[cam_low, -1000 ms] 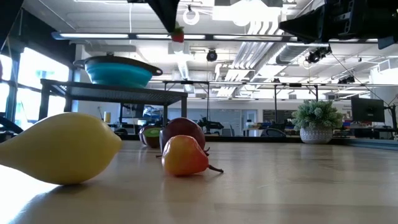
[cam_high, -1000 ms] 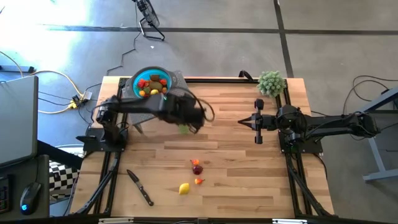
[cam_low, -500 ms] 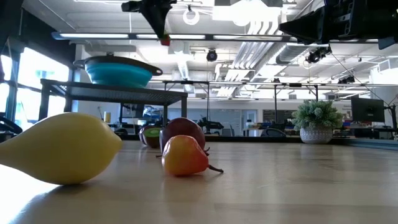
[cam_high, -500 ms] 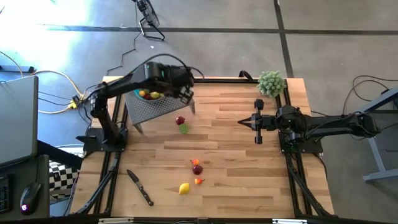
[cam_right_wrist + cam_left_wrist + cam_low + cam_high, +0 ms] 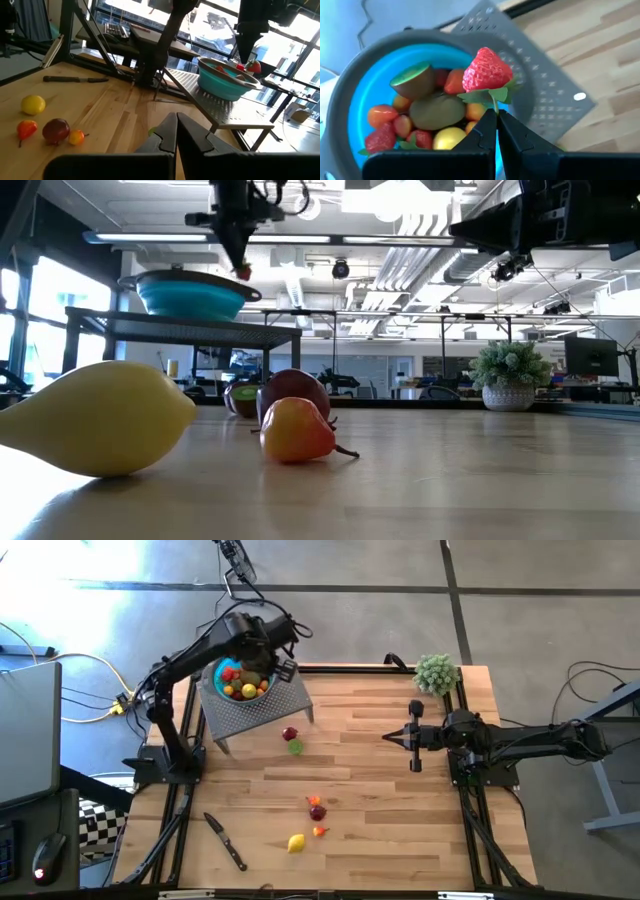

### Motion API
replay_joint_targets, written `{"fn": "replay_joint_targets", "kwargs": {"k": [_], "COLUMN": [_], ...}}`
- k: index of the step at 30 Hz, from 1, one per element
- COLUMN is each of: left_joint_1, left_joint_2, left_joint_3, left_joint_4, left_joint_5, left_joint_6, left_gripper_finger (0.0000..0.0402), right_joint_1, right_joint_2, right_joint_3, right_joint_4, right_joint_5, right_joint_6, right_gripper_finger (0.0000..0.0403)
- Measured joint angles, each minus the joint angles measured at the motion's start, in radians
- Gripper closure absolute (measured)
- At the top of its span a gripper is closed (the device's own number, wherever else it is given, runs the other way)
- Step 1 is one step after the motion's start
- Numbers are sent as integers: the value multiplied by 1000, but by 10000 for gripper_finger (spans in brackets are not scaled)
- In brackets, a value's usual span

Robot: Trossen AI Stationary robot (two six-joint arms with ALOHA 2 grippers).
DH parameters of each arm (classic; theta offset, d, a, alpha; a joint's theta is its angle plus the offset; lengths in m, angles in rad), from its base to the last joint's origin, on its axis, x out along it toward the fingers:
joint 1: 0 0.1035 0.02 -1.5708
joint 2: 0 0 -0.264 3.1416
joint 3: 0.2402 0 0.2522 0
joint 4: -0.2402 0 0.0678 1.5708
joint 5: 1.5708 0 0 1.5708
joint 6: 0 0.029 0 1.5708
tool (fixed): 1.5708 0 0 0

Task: Pick & Place Fruit
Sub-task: Put the red strawberry into the blue strainer bowl on the shelf

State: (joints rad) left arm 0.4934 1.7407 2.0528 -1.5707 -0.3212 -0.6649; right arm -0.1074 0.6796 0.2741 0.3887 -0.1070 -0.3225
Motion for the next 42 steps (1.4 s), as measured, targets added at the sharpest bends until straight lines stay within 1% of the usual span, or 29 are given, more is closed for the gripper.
{"fn": "replay_joint_targets", "kwargs": {"k": [3,8,13,16,21,25,27,30,36,42], "left_joint_1": [42,56,56,56,56,56,57,57,63,59], "left_joint_2": [-1,-1,-3,-5,-5,-6,-6,-15,-39,-39], "left_joint_3": [-44,-94,-74,-45,-21,-15,-18,-23,-21,-22], "left_joint_4": [-1,27,106,128,112,23,-9,0,-1,0], "left_joint_5": [42,54,53,54,54,47,41,57,51,146], "left_joint_6": [63,130,242,344,471,551,556,560,556,584], "left_gripper_finger": [401,401,401,401,401,401,401,401,401,401], "right_joint_1": [0,0,0,0,0,0,0,0,0,0], "right_joint_2": [0,0,0,0,0,0,0,0,0,0], "right_joint_3": [0,0,0,0,0,0,0,0,0,0], "right_joint_4": [-16,-22,-22,-22,-22,-21,-21,-20,-19,-19], "right_joint_5": [0,0,0,0,0,0,0,0,0,0], "right_joint_6": [0,2,3,3,3,3,3,2,0,0], "right_gripper_finger": [400,400,400,400,400,400,400,400,400,400]}}
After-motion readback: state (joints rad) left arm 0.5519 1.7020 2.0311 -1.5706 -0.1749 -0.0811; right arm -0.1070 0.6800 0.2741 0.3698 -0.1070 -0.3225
